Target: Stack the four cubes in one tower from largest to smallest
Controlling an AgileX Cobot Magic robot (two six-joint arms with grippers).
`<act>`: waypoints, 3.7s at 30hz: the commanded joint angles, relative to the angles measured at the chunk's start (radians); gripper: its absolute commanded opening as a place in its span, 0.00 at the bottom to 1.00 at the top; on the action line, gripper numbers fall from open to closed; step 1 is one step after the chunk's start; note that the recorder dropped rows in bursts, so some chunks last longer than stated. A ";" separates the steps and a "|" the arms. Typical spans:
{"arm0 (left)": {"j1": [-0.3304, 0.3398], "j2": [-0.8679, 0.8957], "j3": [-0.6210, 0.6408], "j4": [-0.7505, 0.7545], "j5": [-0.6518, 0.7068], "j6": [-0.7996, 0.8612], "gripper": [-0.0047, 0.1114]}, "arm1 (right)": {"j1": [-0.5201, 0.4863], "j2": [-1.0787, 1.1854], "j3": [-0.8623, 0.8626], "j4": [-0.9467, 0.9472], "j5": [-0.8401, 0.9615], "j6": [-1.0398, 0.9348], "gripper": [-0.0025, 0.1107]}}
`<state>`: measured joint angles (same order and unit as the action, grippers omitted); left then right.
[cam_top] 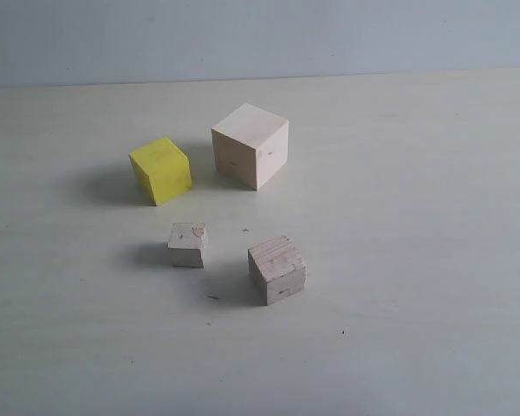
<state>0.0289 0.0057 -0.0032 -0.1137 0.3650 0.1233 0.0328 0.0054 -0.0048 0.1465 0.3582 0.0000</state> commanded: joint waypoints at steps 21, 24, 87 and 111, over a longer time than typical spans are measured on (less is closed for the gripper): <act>-0.005 -0.006 0.003 0.000 -0.006 0.002 0.04 | -0.006 -0.005 0.005 -0.008 -0.532 0.000 0.02; -0.005 -0.006 0.003 0.000 -0.006 0.002 0.04 | -0.006 -0.005 0.005 0.004 -0.615 0.017 0.02; -0.005 -0.006 0.003 0.000 -0.006 0.002 0.04 | 0.339 1.597 -1.116 0.535 0.139 -0.787 0.71; -0.005 -0.006 0.003 0.000 -0.006 0.002 0.04 | 0.339 1.951 -1.503 0.773 0.129 -0.866 0.20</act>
<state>0.0289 0.0057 -0.0032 -0.1137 0.3650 0.1233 0.3714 1.9139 -1.4476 0.9059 0.4893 -0.8581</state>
